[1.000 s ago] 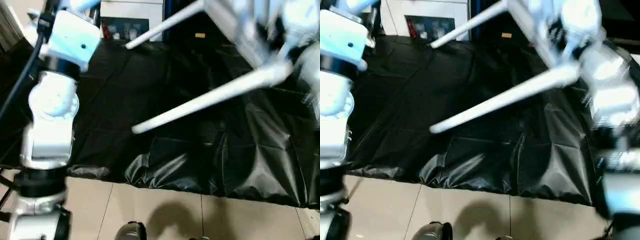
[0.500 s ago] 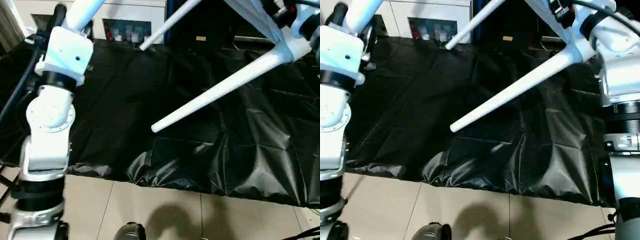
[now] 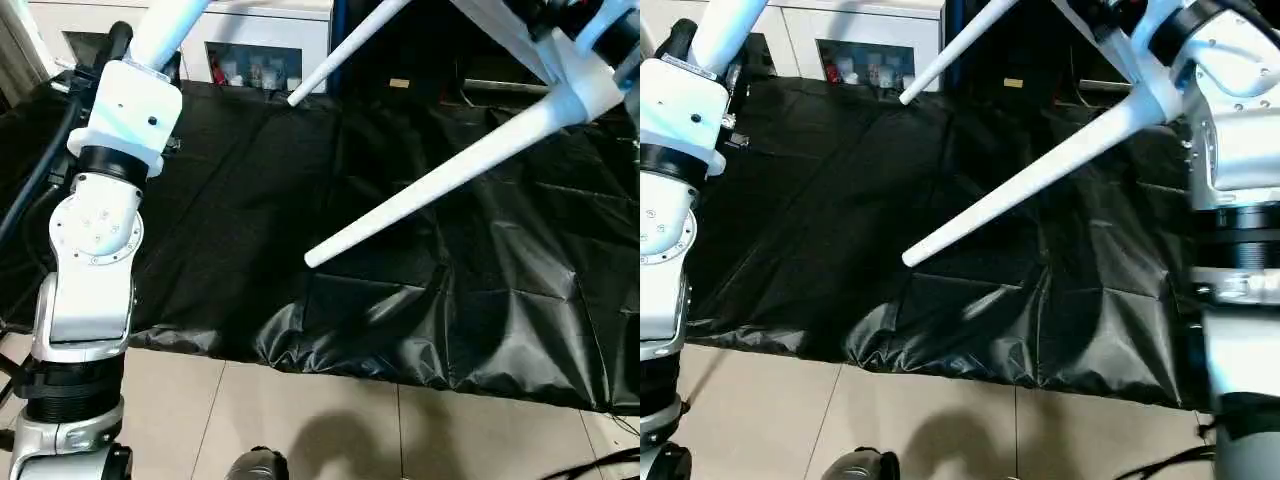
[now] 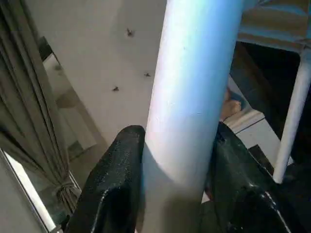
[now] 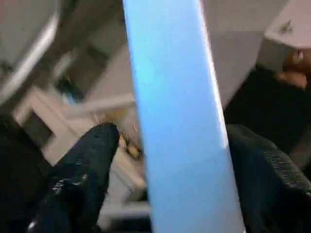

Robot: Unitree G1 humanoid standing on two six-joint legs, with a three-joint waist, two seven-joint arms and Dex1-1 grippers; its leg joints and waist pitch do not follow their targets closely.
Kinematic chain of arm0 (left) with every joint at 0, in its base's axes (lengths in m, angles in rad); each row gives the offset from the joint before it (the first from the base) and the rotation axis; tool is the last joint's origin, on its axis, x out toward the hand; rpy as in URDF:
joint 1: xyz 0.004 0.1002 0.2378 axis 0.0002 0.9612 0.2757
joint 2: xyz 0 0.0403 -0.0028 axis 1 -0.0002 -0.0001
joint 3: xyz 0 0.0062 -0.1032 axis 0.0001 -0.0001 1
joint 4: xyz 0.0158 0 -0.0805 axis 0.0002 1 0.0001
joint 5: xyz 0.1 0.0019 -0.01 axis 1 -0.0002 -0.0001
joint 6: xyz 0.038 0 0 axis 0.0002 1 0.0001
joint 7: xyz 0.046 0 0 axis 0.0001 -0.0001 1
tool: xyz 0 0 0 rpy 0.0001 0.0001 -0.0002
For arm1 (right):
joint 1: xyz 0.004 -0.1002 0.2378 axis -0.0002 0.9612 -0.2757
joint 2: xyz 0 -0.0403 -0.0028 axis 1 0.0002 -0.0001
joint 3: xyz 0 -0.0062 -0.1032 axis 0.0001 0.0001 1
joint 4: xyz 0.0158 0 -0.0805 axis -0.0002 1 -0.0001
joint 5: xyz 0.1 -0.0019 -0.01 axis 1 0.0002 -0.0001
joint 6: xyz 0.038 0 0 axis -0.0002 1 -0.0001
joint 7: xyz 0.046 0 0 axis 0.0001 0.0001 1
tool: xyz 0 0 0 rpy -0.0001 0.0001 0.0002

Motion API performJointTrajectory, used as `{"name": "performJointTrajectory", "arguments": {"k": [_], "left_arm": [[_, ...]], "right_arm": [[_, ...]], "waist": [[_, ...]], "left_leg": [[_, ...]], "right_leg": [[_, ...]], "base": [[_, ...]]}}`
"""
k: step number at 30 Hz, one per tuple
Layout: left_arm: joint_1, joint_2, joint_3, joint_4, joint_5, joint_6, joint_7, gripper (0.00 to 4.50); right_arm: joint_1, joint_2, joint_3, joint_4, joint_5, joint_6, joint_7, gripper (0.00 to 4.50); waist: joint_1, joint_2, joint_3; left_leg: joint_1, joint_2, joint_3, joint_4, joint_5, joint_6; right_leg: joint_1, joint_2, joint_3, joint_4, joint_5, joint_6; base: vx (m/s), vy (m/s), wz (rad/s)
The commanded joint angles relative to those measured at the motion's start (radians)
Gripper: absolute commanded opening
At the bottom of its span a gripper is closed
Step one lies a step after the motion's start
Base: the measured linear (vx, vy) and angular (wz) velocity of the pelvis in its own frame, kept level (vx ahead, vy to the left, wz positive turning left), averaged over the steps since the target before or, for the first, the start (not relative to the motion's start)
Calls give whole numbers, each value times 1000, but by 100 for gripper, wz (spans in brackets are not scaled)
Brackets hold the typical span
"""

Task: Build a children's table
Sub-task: Flip table

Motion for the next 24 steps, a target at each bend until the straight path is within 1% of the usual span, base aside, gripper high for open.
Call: {"name": "performJointTrajectory", "arguments": {"k": [1, 2, 4, 6, 7, 8, 9, 10, 11, 12, 13, 14, 15, 16, 17, 18, 19, 20, 21, 22, 23, 24], "left_arm": [[14, -17, -51, 58, -14, 36, -37, 171], [13, -16, -53, 63, -14, 36, -37, 171], [13, -15, -54, 66, -14, 37, -38, 171], [13, -13, -57, 69, -14, 39, -40, 171], [12, -12, -58, 71, -13, 39, -40, 171], [10, -10, -60, 73, -12, 40, -42, 171], [10, -10, -61, 72, -12, 40, -42, 171], [8, -8, -61, 75, -12, 39, -44, 171], [8, -7, -62, 77, -12, 39, -45, 170], [8, -5, -62, 78, -11, 39, -46, 170], [7, -5, -62, 79, -12, 38, -46, 170], [7, -3, -63, 83, -13, 37, -49, 170], [7, -3, -64, 83, -13, 36, -50, 170], [6, 1, -66, 89, -13, 34, -54, 170], [6, 4, -68, 93, -14, 32, -57, 170], [5, 5, -68, 94, -14, 32, -58, 170], [5, 7, -68, 96, -15, 31, -59, 170], [5, 8, -68, 98, -17, 31, -60, 170], [5, 10, -68, 99, -18, 32, -61, 170], [6, 11, -68, 100, -18, 34, -61, 170], [8, 11, -68, 101, -18, 35, -61, 170], [8, 11, -68, 101, -18, 35, -61, 170]], "right_arm": [[13, 31, -20, -63, 85, -28, 40, 365], [16, 54, -54, -100, 146, -28, 48, 365], [18, 68, -76, -126, 189, -19, 53, 365], [29, 76, -96, -174, 255, 12, 80, 365], [53, 76, -103, -226, 316, 62, 111, 365], [119, 60, -79, -307, 375, 165, 153, 365], [145, 53, -65, -334, 387, 201, 163, 365], [259, 35, 4, -408, 383, 297, 176, 365], [294, 32, 25, -423, 378, 321, 175, 365], [357, 27, 64, -450, 372, 366, 172, 365], [388, 27, 86, -458, 355, 375, 166, 384], [449, 29, 136, -466, 306, 370, 153, 403], [462, 32, 144, -468, 305, 374, 148, 403], [556, 55, 196, -484, 303, 405, 113, 405], [631, 64, 233, -485, 289, 411, 93, 405], [640, 65, 238, -485, 287, 412, 90, 416], [673, 57, 251, -487, 282, 420, 89, 443], [704, 53, 255, -488, 276, 422, 84, 446], [729, 52, 246, -502, 282, 455, 69, 446], [742, 52, 238, -504, 288, 483, 54, 446], [754, 52, 232, -501, 281, 504, 36, 448], [754, 52, 232, -501, 281, 504, 36, 449]], "waist": [[-7, -13, -81], [-7, -12, -82], [-7, -12, -83], [-5, -6, -81], [-2, -5, -79], [-1, -2, -78], [-1, -2, -78], [-2, -2, -71], [-4, -2, -68], [-7, -3, -71], [-10, -3, -71], [-10, -10, -74], [-10, -10, -74], [-9, -4, -71], [-7, -4, -68], [-8, -1, -62], [-11, -4, -61], [-12, -5, -64], [-12, -2, -63], [-15, -4, -63], [-17, -3, -62], [-19, -1, -62]], "left_leg": [[51, 75, -46, -74, -336, -5], [52, 75, -47, -75, -343, -7], [52, 75, -48, -76, -347, -9], [56, 75, -49, -78, -361, -17], [62, 77, -48, -80, -382, -21], [62, 78, -51, -84, -383, -24], [62, 78, -51, -84, -383, -24], [60, 78, -56, -93, -421, -42], [66, 76, -58, -97, -469, -63], [67, 74, -59, -98, -479, -71], [67, 73, -64, -100, -504, -85], [66, 72, -65, -98, -501, -90], [66, 72, -65, -98, -501, -90], [72, 71, -64, -96, -512, -93], [77, 70, -64, -94, -519, -89], [82, 69, -67, -97, -550, -92], [82, 68, -69, -99, -565, -93], [79, 70, -74, -101, -570, -97], [80, 72, -74, -103, -571, -98], [77, 72, -75, -104, -571, -97], [74, 71, -77, -108, -573, -99], [75, 71, -79, -108, -584, -104]], "right_leg": [[17, -84, 51, -93, -248, -158], [18, -84, 50, -93, -250, -155], [17, -82, 50, -92, -247, -151], [13, -81, 50, -93, -257, -149], [10, -80, 52, -99, -270, -138], [13, -78, 51, -98, -260, -131], [13, -78, 51, -98, -260, -131], [13, -79, 52, -102, -298, -113], [13, -82, 52, -109, -345, -104], [16, -84, 52, -112, -363, -102], [19, -89, 50, -114, -398, -101], [20, -92, 51, -117, -413, -98], [20, -92, 51, -117, -413, -98], [13, -95, 53, -124, -439, -95], [9, -98, 55, -133, -468, -89], [8, -97, 52, -141, -514, -77], [9, -96, 50, -143, -532, -73], [15, -96, 48, -141, -536, -66], [12, -95, 49, -140, -522, -64], [14, -95, 49, -138, -515, -65], [16, -93, 47, -136, -510, -64], [14, -93, 46, -136, -512, -64]], "base": [[0, 0, 0], [0, 0, 0], [0, 0, 0], [0, 0, 0], [0, 0, 0], [0, 0, 0], [0, 0, 0], [0, 0, 0], [0, 0, 0], [0, 0, 0], [0, 0, 0], [0, 0, 0], [0, 0, 0], [0, 0, 0], [0, 0, 0], [0, 0, 0], [0, 0, 0], [0, 0, 0], [0, 0, 0], [0, 0, 0], [0, 0, 0], [0, 0, 0]]}}
